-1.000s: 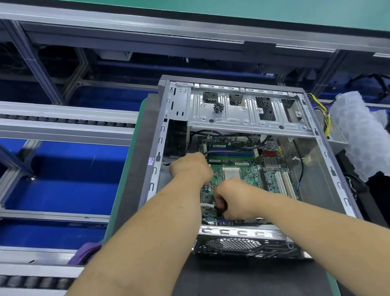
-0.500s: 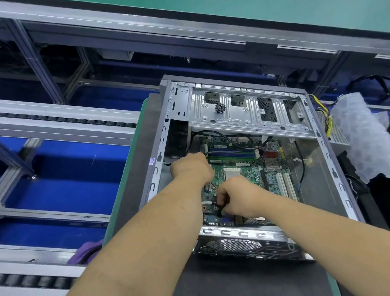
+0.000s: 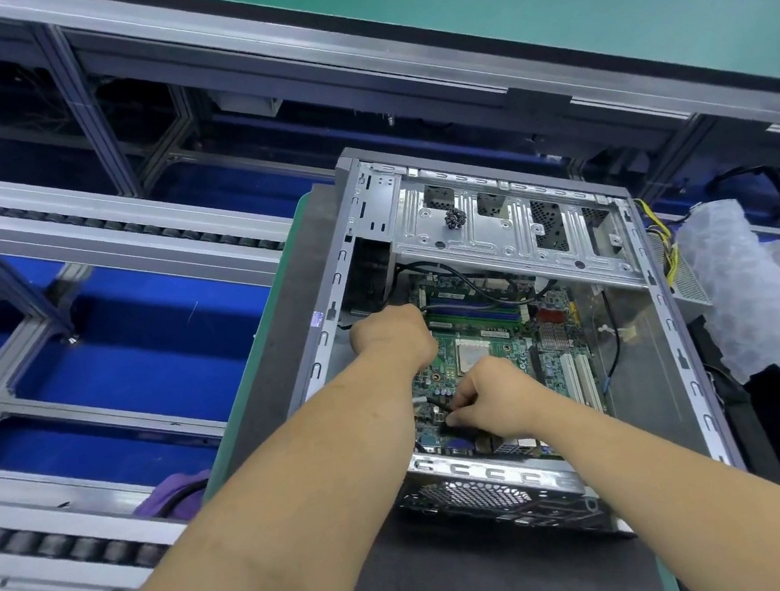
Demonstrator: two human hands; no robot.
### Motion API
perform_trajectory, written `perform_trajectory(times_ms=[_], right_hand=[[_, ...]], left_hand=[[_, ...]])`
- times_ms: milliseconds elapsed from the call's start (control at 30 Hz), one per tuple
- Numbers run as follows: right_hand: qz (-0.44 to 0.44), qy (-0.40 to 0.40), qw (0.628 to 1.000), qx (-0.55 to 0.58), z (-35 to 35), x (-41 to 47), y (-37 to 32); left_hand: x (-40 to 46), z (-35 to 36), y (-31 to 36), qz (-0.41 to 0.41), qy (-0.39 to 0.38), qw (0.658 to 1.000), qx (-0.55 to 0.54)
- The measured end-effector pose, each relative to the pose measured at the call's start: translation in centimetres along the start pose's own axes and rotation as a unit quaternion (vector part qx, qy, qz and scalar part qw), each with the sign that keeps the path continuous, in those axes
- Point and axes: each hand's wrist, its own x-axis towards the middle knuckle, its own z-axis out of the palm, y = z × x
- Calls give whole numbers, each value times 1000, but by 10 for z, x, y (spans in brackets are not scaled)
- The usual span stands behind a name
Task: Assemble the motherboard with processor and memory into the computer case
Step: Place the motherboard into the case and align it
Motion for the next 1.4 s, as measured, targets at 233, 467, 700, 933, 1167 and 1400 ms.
perform_trajectory(times_ms=[233, 467, 700, 933, 1167, 1400], right_hand=[[19, -9, 999, -25, 0, -2, -7], [34, -1, 999, 23, -3, -4, -5], [95, 78, 979, 161, -6, -5, 5], [105, 138, 966, 192, -7, -1, 5], [72, 134, 976, 153, -4, 5, 7], [52, 137, 984, 97, -4, 8, 6]], left_hand=[[1, 1, 0, 3, -1, 1000, 1], [1, 0, 0, 6, -2, 1000, -1], [-2, -4, 1, 24, -17, 999, -26], [-13, -12, 10, 107, -253, 940, -203], [-13, -16, 7, 90, -298, 923, -227], [-16, -19, 8, 70, -292, 923, -241]])
